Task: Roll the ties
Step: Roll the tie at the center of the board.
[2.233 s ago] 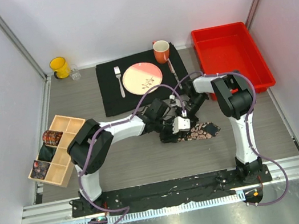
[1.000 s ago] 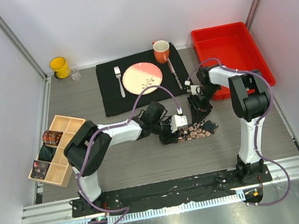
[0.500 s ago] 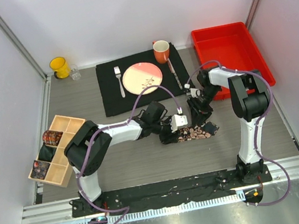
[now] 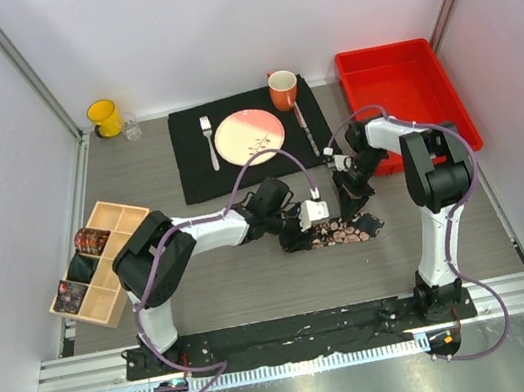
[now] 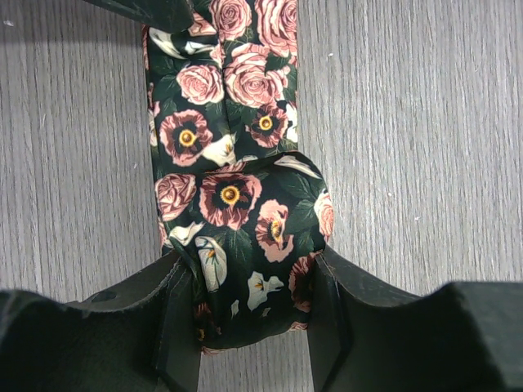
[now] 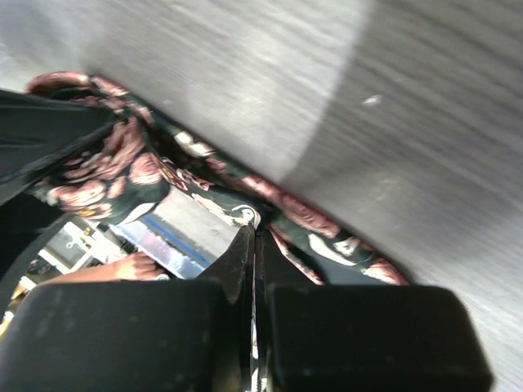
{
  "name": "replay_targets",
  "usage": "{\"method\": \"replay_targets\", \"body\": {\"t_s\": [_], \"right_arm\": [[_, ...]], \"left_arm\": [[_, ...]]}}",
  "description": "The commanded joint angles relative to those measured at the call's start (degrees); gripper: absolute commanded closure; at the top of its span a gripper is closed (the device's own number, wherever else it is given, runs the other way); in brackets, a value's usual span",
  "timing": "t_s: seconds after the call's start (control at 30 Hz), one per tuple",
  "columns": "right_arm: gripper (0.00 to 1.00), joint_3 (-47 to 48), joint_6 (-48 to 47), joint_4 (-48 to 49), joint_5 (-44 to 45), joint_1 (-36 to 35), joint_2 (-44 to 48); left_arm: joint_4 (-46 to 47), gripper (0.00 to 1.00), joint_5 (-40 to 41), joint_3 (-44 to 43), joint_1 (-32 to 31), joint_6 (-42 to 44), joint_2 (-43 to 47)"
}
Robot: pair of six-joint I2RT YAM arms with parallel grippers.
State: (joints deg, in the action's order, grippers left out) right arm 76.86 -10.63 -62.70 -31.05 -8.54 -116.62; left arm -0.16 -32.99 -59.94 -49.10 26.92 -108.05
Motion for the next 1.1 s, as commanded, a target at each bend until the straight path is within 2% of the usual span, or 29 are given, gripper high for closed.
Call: {"method": "replay_targets", "body": {"t_s": [0.0,0.13,0.27,0.4,0.53,0.73,0.83,0.87,0.9,0.97,1.0,1.07], "right_arm": [[0.99,2.7,-0.5,-3.8,-4.4,-0.3,4.5],[0.99,-1.4,-1.2,-4.9,-3.7,-0.3,6.7],[0.99,-6.5,-1.1,-0.8,0.7,-0.3,5.4],[0.99,-5.1,-0.8,1.6,4.1,-0.3,0.1],[0.99,-4.4,-1.3,4.9,11.0,-0.3,-3.0],[0.99,-3.6,-1.6,7.1,15.0,1.1,-4.7],[0.99,-2.9,-2.2,6.9,14.4,1.2,-4.6],[0.98,-2.2,-2.8,6.5,12.6,1.2,-4.2],[0.89,-1.9,-2.9,5.5,11.9,1.2,-3.4],[0.81,-0.4,-3.4,3.8,8.7,1.2,-2.0],[0.73,0.0,-3.3,2.6,7.9,1.2,0.2],[0.67,1.1,-3.6,0.8,4.8,1.2,2.3]], "left_arm": [[-5.1,0.84,4.4,2.0,0.1,-2.0,-3.7],[-4.0,0.85,4.3,2.1,1.1,-4.2,-3.8],[-1.3,0.86,3.8,3.1,2.8,-7.0,-2.1],[1.6,0.87,3.5,4.9,3.1,-7.2,1.3],[4.3,0.87,3.9,6.1,3.1,-7.7,4.0],[2.0,0.86,5.7,6.7,3.1,-4.7,4.5],[-1.2,0.86,7.2,5.8,3.1,-3.6,1.9],[-2.2,0.86,7.3,5.3,3.0,-3.4,1.0],[-3.9,0.86,8.1,4.8,2.8,-3.2,0.1],[-5.4,0.86,9.2,3.4,2.4,-3.1,-1.7],[-6.2,0.86,9.3,2.8,2.3,-3.1,-2.2],[-6.4,0.86,9.4,2.7,2.3,-2.9,-2.8]]}}
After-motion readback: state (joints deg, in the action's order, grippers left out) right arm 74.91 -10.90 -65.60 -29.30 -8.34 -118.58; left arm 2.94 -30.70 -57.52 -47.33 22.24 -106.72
